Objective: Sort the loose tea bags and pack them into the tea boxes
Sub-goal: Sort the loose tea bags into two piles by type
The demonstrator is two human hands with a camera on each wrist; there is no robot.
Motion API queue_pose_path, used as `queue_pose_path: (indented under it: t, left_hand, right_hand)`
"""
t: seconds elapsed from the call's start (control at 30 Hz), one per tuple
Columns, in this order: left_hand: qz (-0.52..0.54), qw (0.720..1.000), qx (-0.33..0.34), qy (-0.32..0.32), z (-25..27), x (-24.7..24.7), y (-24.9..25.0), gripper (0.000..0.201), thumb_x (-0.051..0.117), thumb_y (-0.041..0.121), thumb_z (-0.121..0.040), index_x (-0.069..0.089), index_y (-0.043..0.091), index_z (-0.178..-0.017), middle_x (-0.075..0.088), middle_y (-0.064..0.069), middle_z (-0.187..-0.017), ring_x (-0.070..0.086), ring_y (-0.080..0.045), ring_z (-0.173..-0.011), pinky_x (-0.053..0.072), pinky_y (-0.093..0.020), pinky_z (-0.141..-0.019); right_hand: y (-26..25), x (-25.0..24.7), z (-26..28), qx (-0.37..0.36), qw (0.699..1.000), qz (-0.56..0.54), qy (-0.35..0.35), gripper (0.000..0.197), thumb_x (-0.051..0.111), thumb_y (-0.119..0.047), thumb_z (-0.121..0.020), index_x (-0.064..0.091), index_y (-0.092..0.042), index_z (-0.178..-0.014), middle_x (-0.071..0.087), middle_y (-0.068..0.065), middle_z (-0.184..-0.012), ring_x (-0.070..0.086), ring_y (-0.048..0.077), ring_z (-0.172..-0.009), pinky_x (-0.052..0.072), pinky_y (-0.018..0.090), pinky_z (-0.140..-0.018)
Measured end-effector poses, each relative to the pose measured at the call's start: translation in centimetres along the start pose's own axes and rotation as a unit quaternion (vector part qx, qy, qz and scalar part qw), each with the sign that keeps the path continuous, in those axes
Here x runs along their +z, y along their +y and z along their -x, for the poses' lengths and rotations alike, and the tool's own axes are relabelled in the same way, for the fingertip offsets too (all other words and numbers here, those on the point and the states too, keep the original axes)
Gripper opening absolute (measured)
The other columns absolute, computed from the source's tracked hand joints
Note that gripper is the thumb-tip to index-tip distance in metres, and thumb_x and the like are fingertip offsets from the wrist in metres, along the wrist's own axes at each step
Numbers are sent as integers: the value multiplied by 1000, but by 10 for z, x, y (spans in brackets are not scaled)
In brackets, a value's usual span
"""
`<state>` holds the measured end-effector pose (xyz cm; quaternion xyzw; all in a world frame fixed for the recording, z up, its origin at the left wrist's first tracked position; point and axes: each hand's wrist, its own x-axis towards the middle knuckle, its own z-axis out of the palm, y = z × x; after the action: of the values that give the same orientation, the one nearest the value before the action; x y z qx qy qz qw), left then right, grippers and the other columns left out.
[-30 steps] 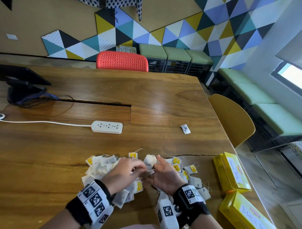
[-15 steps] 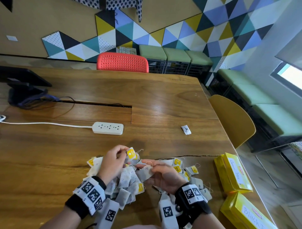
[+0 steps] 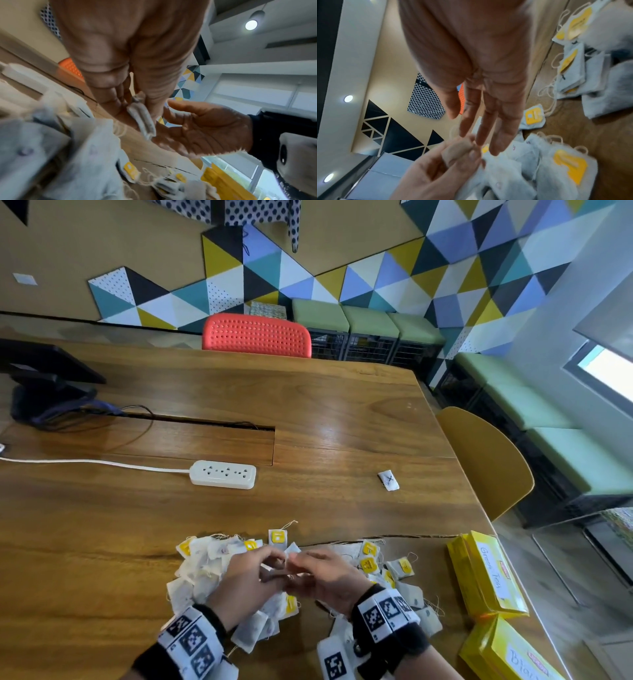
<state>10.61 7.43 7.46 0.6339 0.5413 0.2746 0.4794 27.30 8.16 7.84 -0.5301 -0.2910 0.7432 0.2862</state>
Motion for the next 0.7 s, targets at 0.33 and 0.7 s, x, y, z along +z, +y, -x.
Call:
queue_pose_path:
  t: [0.33, 0.7]
  left_hand:
    - [-246, 968, -6, 38, 11, -46, -58, 37, 63, 33, -89, 53, 39, -124, 36, 25, -126, 44, 3, -101, 40, -16, -89]
    - [-259, 965, -37, 13, 15, -48, -72, 36, 51, 47, -93, 53, 37, -128, 39, 20, -129, 43, 2, -115, 44, -13, -87]
  right_hand:
    - [-55, -92, -39, -12, 970, 173, 171, 11, 56, -9, -94, 64, -3, -99, 63, 9, -84, 61, 18, -70, 54, 27, -64]
    - [-107, -210, -132, 41, 724, 604, 330, 57, 52, -12, -87, 37, -20, -141, 14, 14, -157, 27, 40, -138, 32, 44, -110]
